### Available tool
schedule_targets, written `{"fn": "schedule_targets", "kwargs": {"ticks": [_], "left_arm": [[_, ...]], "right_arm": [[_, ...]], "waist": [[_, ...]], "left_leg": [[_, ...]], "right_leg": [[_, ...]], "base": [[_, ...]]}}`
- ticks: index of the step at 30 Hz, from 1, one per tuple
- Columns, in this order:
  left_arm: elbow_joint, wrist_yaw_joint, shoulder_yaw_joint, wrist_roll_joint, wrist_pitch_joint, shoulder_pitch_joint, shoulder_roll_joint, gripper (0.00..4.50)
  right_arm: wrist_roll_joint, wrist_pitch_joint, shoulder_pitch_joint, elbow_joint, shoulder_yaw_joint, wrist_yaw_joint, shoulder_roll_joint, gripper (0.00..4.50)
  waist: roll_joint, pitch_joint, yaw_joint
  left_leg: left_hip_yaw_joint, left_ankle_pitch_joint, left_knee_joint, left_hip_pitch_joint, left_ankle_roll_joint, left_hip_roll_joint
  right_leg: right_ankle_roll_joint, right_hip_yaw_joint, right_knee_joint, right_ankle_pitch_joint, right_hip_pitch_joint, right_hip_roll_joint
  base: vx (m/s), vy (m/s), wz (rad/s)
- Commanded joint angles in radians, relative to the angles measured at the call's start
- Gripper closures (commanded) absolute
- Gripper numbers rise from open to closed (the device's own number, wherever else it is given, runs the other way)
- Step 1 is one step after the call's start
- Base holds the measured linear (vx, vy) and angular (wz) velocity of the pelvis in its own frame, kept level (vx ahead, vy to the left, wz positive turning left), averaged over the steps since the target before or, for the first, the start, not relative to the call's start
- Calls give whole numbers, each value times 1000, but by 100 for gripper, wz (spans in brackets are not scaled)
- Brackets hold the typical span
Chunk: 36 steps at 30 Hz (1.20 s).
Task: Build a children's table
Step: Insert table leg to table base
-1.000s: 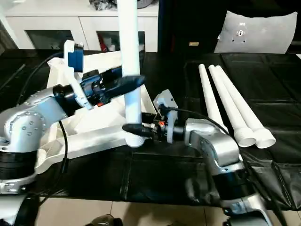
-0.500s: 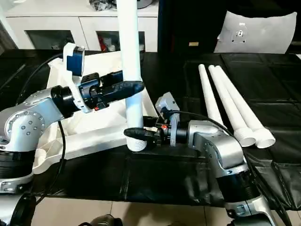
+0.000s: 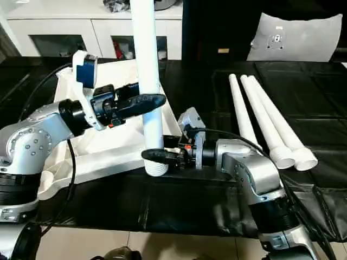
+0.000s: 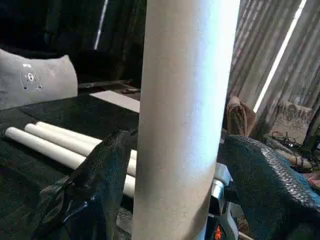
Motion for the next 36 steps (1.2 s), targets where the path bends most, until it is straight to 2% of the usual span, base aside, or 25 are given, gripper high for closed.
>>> {"fn": "schedule_targets", "kwargs": {"ticks": [1,22,26,29,32,36], "left_arm": [[4,-7,-6,15,-6,9,13,136],[4,-19,-20,28,-15,15,27,136],[6,-33,-58,93,-64,25,51,136],[19,-56,-82,160,-150,40,70,136],[17,-84,-96,194,-207,51,86,166],[14,-92,-105,205,-222,65,98,198]], "right_arm": [[15,6,-5,-35,5,4,-3,257],[13,4,-6,-31,7,6,0,257],[8,-3,-4,-28,9,7,-1,257],[-7,-20,1,-17,14,0,0,257],[-14,-29,6,-13,17,-2,0,257],[-16,-30,10,-14,18,-3,0,257]], "waist": [[-11,-76,-1],[-12,-77,0],[-10,-76,-1],[-9,-76,-1],[-8,-75,-2],[-6,-75,-2]], "left_leg": [[-9,-143,-68,24,-1,30],[-8,-140,-68,24,-1,29],[-10,-150,-70,24,-4,31],[-11,-151,-72,23,-5,31],[-11,-162,-73,24,-13,33],[-11,-169,-74,25,-17,33]], "right_leg": [[-223,25,-75,-120,46,-52],[-225,25,-75,-115,47,-53],[-215,26,-76,-131,45,-53],[-205,26,-78,-134,46,-54],[-209,26,-78,-132,44,-54],[-218,25,-75,-122,43,-54]], "base": [[0,0,0],[0,0,0],[0,0,0],[0,0,0],[0,0,0],[0,0,0]]}}
